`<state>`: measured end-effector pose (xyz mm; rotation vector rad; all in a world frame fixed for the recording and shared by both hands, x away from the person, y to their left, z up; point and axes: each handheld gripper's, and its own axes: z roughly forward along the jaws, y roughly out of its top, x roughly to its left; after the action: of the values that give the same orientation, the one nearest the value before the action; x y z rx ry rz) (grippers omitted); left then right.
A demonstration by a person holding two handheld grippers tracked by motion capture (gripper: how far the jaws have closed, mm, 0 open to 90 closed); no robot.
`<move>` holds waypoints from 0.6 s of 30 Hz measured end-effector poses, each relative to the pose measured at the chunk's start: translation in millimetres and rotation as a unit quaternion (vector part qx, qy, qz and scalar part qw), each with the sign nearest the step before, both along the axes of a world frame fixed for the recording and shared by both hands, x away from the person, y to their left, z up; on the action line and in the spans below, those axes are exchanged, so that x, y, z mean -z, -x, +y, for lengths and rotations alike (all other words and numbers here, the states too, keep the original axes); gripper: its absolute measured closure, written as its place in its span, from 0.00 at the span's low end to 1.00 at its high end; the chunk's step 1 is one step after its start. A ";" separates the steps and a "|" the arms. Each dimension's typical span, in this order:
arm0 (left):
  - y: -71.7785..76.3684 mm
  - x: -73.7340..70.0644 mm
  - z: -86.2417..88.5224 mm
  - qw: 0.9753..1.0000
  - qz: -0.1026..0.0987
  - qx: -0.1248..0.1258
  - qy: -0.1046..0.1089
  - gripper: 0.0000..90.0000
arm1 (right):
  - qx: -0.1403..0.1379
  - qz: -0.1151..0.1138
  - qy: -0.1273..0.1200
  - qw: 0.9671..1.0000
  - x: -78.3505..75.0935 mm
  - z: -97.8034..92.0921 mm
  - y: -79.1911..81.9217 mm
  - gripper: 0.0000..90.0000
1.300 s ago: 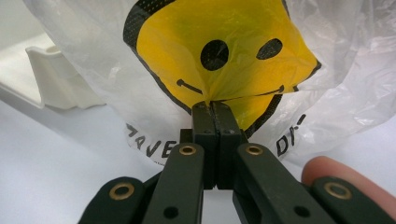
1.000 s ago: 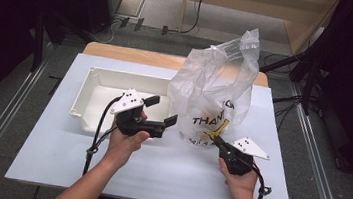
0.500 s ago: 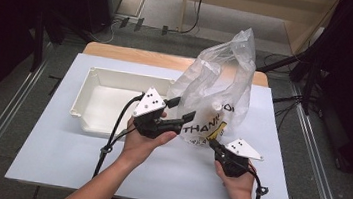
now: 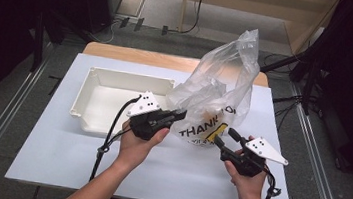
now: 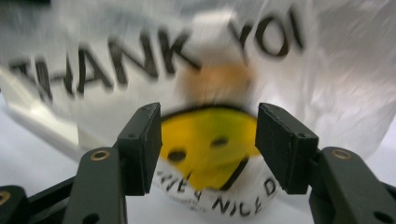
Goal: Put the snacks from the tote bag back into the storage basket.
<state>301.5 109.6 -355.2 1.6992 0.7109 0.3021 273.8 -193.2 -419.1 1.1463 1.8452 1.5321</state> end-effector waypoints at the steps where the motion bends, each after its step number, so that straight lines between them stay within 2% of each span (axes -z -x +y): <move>1: -0.2 1.0 0.3 1.000 0.000 0.002 0.000 1.00 | 0.004 0.001 -0.003 1.000 -3.3 -0.4 -0.7 0.46; 4: 0.4 3.0 -0.8 1.000 -0.001 0.006 -0.004 1.00 | 0.027 -0.004 -0.002 1.000 -15.5 -1.7 -4.5 0.46; 7: 2.1 6.1 -2.8 1.000 -0.001 0.007 -0.006 1.00 | 0.048 -0.007 -0.012 0.999 -26.4 -3.8 -10.3 0.44; 8: 2.6 7.2 -3.2 1.000 0.000 0.008 -0.009 1.00 | 0.063 -0.008 -0.014 0.998 -33.6 -5.0 -14.5 0.43; 14: 2.8 12.6 -2.8 1.000 0.005 0.007 -0.010 1.00 | 0.092 -0.009 -0.017 0.996 -51.6 -5.5 -22.6 0.40; 18: 2.9 14.6 -2.3 1.000 0.006 0.008 -0.014 1.00 | 0.111 -0.013 -0.029 0.993 -62.9 -5.4 -26.8 0.37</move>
<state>298.6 107.2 -369.8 1.7333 0.7052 0.2913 300.6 -198.7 -356.2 1.3026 1.6054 1.4750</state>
